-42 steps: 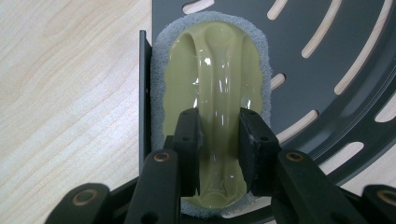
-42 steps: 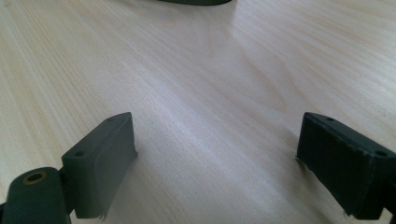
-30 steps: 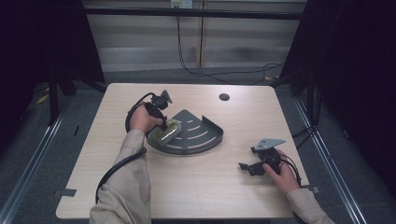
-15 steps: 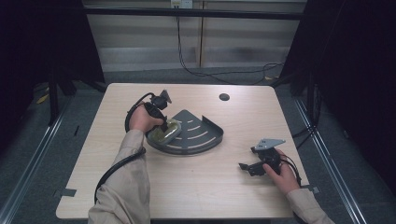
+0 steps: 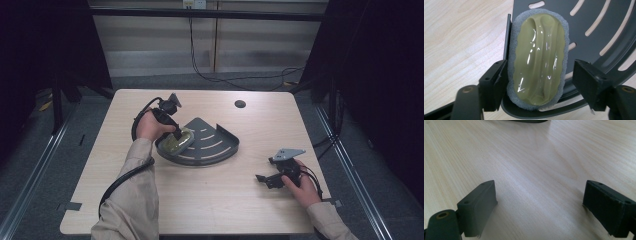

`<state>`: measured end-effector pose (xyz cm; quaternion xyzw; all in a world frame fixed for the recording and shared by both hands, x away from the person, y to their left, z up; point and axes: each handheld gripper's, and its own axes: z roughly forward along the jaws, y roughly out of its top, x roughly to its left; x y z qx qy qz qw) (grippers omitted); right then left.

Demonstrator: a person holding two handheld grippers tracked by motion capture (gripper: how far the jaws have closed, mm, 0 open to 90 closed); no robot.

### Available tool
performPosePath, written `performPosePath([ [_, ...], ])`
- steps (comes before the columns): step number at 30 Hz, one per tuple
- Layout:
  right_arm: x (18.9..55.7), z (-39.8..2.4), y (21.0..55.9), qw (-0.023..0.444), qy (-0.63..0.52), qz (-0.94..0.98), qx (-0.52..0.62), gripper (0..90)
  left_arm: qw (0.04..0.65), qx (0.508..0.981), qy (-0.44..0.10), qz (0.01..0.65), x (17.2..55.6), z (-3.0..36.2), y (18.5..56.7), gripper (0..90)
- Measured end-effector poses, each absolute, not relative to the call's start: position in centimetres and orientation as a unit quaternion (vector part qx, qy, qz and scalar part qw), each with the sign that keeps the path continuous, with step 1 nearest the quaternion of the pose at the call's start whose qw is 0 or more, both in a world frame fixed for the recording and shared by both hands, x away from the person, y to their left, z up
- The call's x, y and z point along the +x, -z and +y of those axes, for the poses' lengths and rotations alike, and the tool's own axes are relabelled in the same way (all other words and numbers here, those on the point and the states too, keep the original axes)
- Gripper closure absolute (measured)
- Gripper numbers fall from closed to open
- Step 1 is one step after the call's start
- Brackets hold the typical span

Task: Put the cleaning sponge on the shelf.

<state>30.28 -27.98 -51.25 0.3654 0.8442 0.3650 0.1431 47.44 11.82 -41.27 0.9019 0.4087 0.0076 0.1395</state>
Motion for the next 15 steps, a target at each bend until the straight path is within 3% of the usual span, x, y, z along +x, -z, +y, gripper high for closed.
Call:
performPosePath([
  [6,30.3,-28.0,51.3,0.143,-0.365,0.844,0.366,11.0,0.149,0.898,-0.005,0.415,47.2,12.2,41.1,20.4],
  [15,30.3,-28.0,51.3,0.144,-0.364,0.844,0.366,11.0,0.153,0.899,-0.004,0.411,46.4,12.9,40.7,18.6],
])
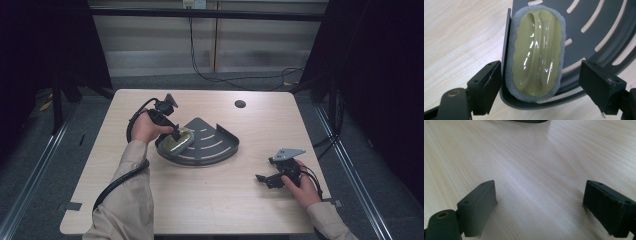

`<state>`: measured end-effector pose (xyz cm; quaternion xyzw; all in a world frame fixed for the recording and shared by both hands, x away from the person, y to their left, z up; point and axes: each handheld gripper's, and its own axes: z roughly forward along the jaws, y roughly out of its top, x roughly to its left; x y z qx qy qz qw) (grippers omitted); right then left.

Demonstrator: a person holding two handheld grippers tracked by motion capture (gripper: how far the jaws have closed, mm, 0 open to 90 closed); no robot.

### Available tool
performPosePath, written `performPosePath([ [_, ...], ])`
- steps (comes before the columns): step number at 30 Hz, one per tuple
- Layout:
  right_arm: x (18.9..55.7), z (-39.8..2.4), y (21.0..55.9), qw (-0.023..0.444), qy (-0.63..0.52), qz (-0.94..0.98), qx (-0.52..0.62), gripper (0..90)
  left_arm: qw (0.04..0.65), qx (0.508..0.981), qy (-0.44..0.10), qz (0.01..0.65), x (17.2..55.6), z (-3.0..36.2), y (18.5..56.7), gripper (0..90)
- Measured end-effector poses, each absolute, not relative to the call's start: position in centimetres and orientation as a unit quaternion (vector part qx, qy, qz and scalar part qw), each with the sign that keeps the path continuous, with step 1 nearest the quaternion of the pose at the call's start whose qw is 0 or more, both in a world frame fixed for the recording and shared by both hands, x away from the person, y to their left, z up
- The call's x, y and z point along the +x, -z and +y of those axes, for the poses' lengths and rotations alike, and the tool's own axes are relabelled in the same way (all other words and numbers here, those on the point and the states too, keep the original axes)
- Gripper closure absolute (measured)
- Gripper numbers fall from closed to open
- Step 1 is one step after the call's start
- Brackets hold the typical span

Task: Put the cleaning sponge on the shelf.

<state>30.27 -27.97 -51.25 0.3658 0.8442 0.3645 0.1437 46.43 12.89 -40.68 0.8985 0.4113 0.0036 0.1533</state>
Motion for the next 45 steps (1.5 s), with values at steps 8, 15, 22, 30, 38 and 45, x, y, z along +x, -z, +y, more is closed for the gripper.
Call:
performPosePath([
  [8,30.3,-28.0,51.2,0.144,-0.364,0.844,0.366,11.0,0.157,0.896,-0.003,0.415,45.5,14.0,40.2,18.0],
  [15,30.3,-28.0,51.3,0.143,-0.365,0.844,0.367,11.0,0.159,0.896,-0.004,0.415,44.6,15.2,40.0,18.0],
  [22,30.3,-28.0,51.3,0.144,-0.364,0.844,0.366,11.0,0.160,0.893,-0.002,0.421,43.5,16.4,40.0,18.0],
  [30,30.2,-28.0,51.2,0.141,-0.364,0.844,0.368,11.0,0.164,0.890,0.001,0.426,42.2,17.8,40.5,18.0],
  [38,30.2,-28.0,51.2,0.142,-0.363,0.845,0.366,11.0,0.169,0.889,0.006,0.424,40.6,18.9,41.2,16.7],
  [45,30.2,-28.0,51.2,0.142,-0.363,0.845,0.366,11.0,0.172,0.885,0.011,0.432,39.7,19.6,41.9,16.6],
])
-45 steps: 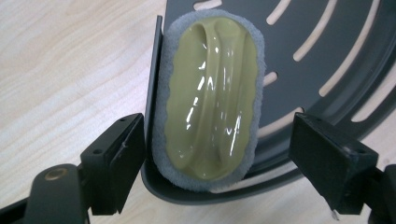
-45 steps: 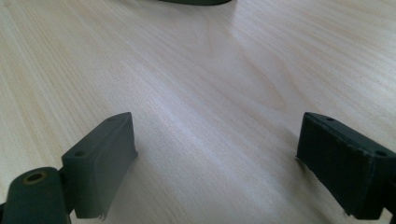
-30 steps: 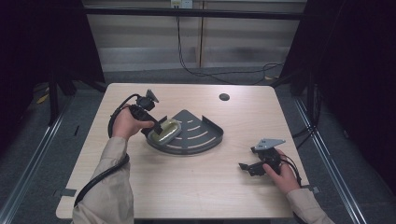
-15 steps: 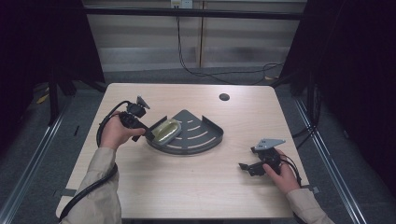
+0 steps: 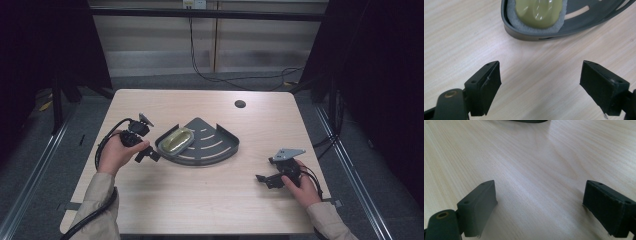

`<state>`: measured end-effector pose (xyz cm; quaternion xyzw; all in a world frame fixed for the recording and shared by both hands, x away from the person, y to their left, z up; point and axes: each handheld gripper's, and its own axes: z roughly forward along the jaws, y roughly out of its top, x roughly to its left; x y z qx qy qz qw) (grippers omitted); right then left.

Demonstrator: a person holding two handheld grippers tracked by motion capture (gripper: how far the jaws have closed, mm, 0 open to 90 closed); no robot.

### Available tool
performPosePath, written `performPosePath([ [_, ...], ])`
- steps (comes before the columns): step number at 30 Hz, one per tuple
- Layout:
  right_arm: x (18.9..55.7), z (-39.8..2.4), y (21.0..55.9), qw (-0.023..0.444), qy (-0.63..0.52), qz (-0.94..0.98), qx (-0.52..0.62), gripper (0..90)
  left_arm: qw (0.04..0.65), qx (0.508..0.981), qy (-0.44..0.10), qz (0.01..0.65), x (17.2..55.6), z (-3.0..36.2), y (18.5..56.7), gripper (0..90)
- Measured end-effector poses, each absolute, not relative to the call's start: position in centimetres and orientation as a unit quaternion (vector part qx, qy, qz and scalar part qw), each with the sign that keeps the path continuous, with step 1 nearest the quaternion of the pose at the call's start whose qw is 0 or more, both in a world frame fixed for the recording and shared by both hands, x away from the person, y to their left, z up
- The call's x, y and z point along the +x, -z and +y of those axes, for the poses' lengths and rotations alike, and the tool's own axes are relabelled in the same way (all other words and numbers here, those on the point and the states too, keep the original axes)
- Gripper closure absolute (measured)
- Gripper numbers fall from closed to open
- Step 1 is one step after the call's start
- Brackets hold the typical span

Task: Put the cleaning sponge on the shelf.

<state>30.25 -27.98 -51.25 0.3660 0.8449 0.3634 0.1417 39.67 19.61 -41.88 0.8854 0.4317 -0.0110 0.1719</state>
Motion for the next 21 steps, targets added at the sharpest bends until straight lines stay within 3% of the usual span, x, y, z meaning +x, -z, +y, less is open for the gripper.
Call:
performPosePath([
  [21,30.2,-28.0,51.2,0.142,-0.363,0.845,0.366,11.0,0.194,0.876,0.019,0.441,37.2,21.7,44.4,16.6],
])
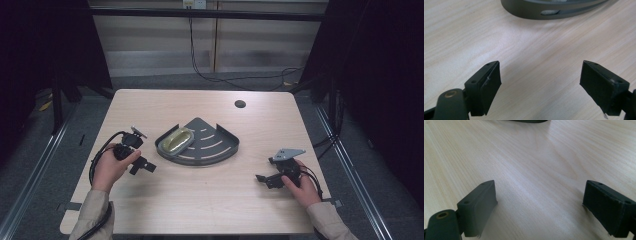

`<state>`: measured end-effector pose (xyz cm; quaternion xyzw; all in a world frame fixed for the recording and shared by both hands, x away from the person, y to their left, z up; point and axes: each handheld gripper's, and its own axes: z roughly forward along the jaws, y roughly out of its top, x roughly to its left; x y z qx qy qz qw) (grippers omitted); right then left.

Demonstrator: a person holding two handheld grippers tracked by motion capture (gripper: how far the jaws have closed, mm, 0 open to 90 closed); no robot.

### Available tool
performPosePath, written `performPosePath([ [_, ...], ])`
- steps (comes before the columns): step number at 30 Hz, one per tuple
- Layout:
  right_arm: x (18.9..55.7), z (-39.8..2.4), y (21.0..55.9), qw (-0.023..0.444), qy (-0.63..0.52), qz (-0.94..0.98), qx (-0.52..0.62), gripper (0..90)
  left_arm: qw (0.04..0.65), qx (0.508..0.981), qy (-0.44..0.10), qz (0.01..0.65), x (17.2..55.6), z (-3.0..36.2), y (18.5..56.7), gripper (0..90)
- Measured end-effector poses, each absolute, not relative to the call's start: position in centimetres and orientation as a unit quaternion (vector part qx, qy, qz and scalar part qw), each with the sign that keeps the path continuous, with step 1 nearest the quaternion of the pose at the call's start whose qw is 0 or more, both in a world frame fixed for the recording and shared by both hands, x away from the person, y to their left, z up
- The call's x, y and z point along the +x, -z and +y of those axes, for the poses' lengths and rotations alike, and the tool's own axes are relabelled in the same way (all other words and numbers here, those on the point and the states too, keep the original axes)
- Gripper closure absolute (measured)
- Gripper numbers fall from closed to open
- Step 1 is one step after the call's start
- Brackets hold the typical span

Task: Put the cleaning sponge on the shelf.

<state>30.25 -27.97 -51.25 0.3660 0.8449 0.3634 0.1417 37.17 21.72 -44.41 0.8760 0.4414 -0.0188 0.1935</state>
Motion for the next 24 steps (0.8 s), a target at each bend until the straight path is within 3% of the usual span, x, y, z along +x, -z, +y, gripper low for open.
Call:
performPosePath([
  [24,30.2,-28.0,51.2,0.142,-0.364,0.845,0.367,11.0,0.196,0.873,-0.008,0.447,35.2,24.4,47.5,16.9],
])
